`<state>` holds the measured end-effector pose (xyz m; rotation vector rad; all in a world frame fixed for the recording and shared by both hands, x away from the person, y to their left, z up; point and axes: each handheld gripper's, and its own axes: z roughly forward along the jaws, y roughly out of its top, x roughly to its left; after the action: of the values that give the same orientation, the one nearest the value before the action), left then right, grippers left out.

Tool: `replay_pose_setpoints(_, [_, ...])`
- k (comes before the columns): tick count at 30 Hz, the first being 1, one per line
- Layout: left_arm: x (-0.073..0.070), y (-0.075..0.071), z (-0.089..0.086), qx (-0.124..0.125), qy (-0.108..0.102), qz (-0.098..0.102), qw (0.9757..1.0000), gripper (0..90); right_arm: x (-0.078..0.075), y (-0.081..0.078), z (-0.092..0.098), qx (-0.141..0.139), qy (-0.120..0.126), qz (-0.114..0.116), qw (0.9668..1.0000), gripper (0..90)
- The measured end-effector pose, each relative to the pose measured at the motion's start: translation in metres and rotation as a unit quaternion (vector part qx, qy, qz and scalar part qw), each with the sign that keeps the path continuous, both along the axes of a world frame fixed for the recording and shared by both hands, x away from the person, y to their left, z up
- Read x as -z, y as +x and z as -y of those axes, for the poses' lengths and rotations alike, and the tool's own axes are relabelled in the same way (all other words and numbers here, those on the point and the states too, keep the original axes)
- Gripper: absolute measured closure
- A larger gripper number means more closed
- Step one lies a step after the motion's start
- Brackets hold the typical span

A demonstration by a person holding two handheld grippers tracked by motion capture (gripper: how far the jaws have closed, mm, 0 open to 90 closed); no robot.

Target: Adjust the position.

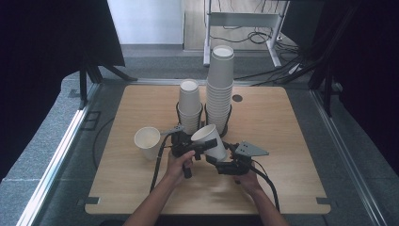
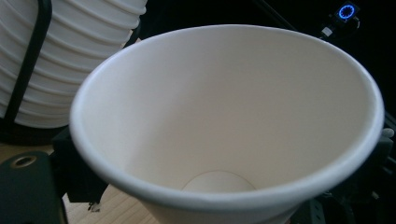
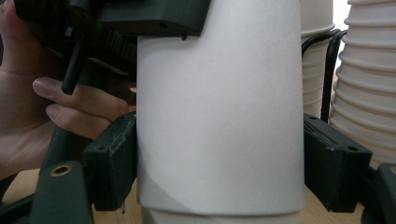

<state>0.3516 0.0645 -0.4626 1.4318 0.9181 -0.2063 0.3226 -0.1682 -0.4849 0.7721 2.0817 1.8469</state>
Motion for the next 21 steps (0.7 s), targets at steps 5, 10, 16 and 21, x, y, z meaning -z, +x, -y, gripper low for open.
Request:
replay_pose_setpoints(5, [0.0022,0.0026,-0.0005,0.007,-0.008,-0.013,0.9999,11.3,0.0012,0.0001,0.0007,0.003,-0.001,0.002,1.0,21.0])
replay_pose_setpoints(10, [0.0028,0.0036,-0.0011,0.011,-0.011,-0.021,0.9996,10.7,0.0014,-0.0005,0.0001,0.005,-0.003,0.005,1.0,21.2])
replay_pose_setpoints(16, [0.0044,0.0045,0.0015,0.012,-0.007,-0.034,0.9993,10.2,0.0026,-0.0014,-0.0021,0.01,-0.014,0.013,0.9998,21.3])
replay_pose_setpoints(21, [0.0048,0.0047,0.0023,0.013,-0.004,-0.033,0.9994,11.6,0.0039,-0.0011,-0.0032,0.01,-0.017,0.011,0.9997,21.2])
